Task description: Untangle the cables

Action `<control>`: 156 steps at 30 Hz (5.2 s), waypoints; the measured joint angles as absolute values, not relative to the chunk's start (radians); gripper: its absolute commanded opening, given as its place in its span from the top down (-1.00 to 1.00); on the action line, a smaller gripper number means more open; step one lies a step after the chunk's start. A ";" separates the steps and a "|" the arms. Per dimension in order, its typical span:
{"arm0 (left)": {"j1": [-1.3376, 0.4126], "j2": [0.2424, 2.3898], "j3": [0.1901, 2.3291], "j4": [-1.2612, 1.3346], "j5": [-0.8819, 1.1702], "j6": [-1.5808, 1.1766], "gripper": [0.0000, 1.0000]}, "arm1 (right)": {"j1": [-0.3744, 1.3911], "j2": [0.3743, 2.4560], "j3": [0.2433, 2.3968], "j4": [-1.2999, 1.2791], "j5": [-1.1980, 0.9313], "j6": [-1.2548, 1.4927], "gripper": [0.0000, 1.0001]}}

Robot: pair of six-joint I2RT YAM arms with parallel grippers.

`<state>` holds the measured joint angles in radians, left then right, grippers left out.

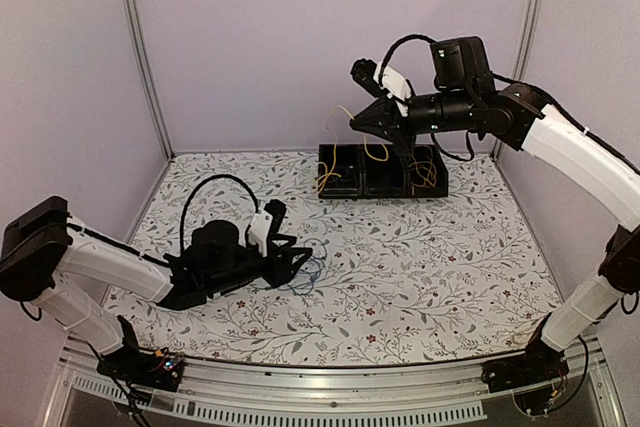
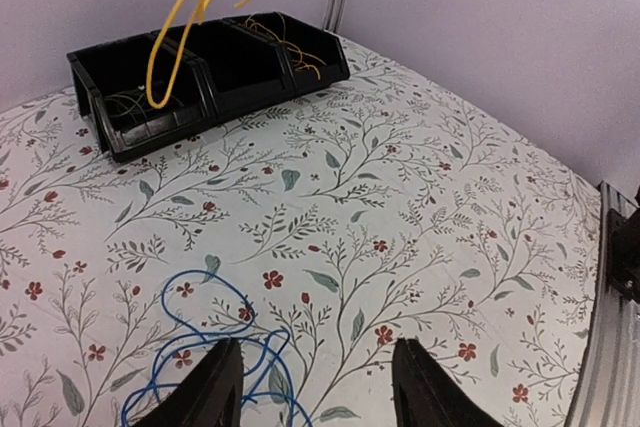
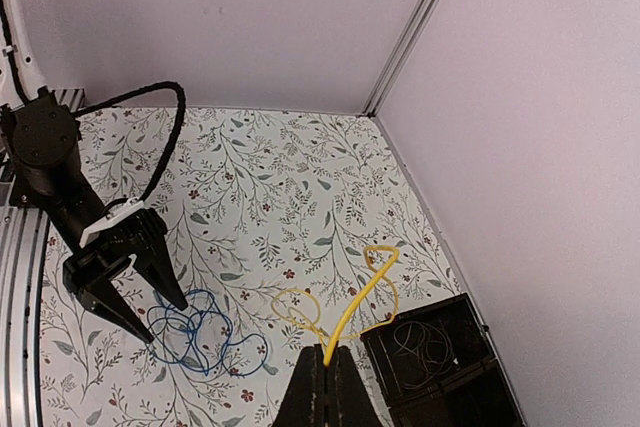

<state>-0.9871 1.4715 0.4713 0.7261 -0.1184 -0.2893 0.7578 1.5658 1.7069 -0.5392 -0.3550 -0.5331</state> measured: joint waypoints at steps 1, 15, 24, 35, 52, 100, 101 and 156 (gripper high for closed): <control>-0.990 1.477 0.481 0.734 -0.115 -0.284 -0.05 | 0.756 1.557 1.700 -0.535 -0.355 -0.531 1.00; -1.024 1.488 0.669 0.690 -0.156 -0.310 -0.24 | 0.748 1.522 1.587 -0.499 -0.354 -0.511 1.00; -1.029 1.593 0.811 0.630 -0.123 -0.365 0.71 | 0.745 1.517 1.569 -0.489 -0.384 -0.486 1.00; -1.018 1.691 0.901 0.595 -0.124 -0.368 1.00 | 0.745 1.510 1.569 -0.486 -0.384 -0.479 1.00; -1.015 1.528 0.491 0.819 -0.293 -0.667 1.00 | 0.397 1.516 1.563 -0.494 -0.261 -0.422 1.00; -1.024 1.609 0.633 0.650 -0.079 -0.471 0.20 | 0.242 1.860 1.795 -0.231 0.032 -0.508 1.00; -1.024 1.604 0.629 0.649 -0.080 -0.472 0.20 | 0.241 1.875 1.795 -0.231 0.034 -0.507 1.00; -1.021 1.604 0.808 0.387 -0.041 -0.432 0.18 | 0.200 2.040 1.748 -0.260 -0.158 -0.377 1.00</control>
<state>-1.0210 1.6039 0.8078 0.3866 -0.0406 -0.4320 0.2005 2.0403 1.7481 -0.2604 -0.1577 -0.3775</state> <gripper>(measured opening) 0.406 0.018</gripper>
